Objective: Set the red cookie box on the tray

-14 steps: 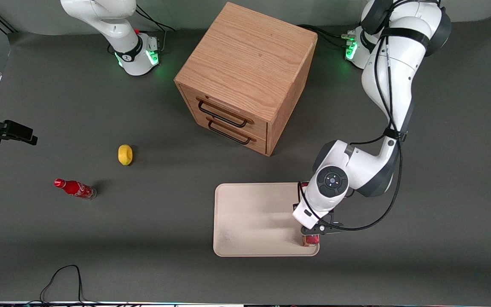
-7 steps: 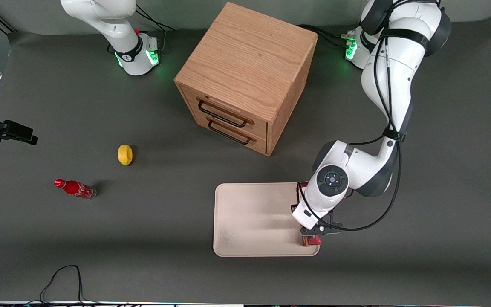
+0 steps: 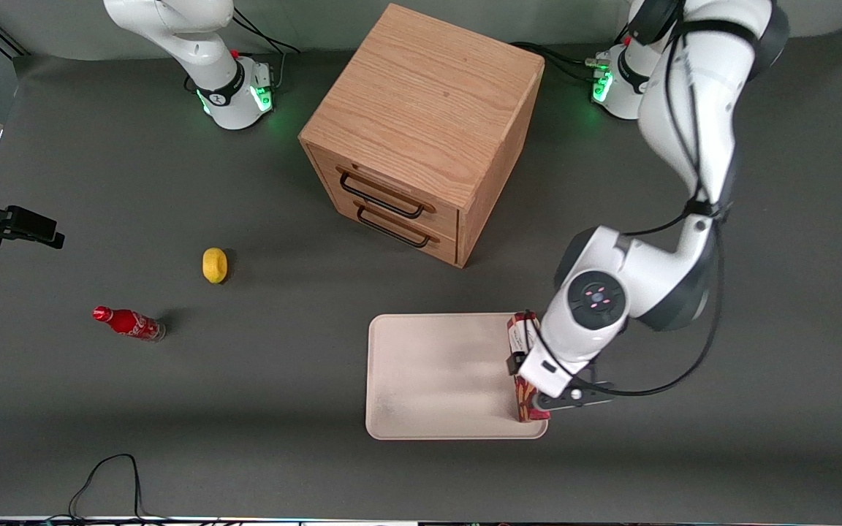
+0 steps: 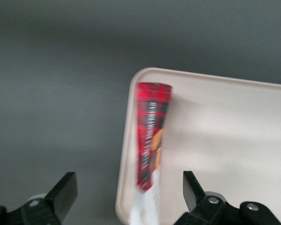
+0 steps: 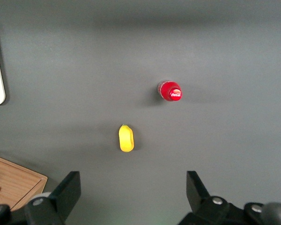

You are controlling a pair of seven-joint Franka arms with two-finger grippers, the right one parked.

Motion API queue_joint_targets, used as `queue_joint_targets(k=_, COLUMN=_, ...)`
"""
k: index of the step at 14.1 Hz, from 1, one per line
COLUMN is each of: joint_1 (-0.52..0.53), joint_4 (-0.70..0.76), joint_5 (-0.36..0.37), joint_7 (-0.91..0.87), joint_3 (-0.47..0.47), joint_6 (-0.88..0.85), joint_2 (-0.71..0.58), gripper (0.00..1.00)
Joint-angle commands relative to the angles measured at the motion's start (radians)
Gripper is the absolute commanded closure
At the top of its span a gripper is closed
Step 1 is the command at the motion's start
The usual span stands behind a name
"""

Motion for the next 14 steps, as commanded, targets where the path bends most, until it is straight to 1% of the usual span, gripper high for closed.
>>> queue_joint_targets(k=1, joint_1=0.018, joint_4=-0.033, joint_5=-0.006, joint_7=-0.006, joint_3=0.000, joint_6=-0.140, joint_2=-0.163, gripper=0.00)
queue_joint_targets(k=4, joint_1=0.016, joint_4=-0.033, joint_5=-0.005, joint_7=0.000, joint_3=0.001, joint_6=-0.246, joint_2=-0.281, gripper=0.00)
queue_joint_targets(k=8, joint_1=0.018, joint_4=-0.033, joint_5=-0.010, joint_7=0.000, joint_3=0.001, joint_6=-0.366, joint_2=-0.379, gripper=0.00)
queue_joint_targets(k=9, joint_1=0.033, joint_4=-0.041, joint_5=-0.017, joint_7=0.027, joint_3=0.003, joint_6=-0.403, joint_2=-0.392, gripper=0.00)
queue_joint_targets(k=11, joint_1=0.105, joint_4=-0.051, joint_5=-0.069, joint_7=0.157, joint_3=0.001, joint_6=-0.449, joint_2=-0.419, gripper=0.00)
queue_joint_targets(k=12, joint_1=0.142, joint_4=-0.071, joint_5=-0.092, joint_7=0.200, joint_3=0.001, joint_6=-0.457, joint_2=-0.439, gripper=0.00)
queue_joint_targets(k=14, joint_1=0.208, joint_4=-0.151, joint_5=-0.111, joint_7=0.300, joint_3=0.001, joint_6=-0.452, joint_2=-0.505, gripper=0.00)
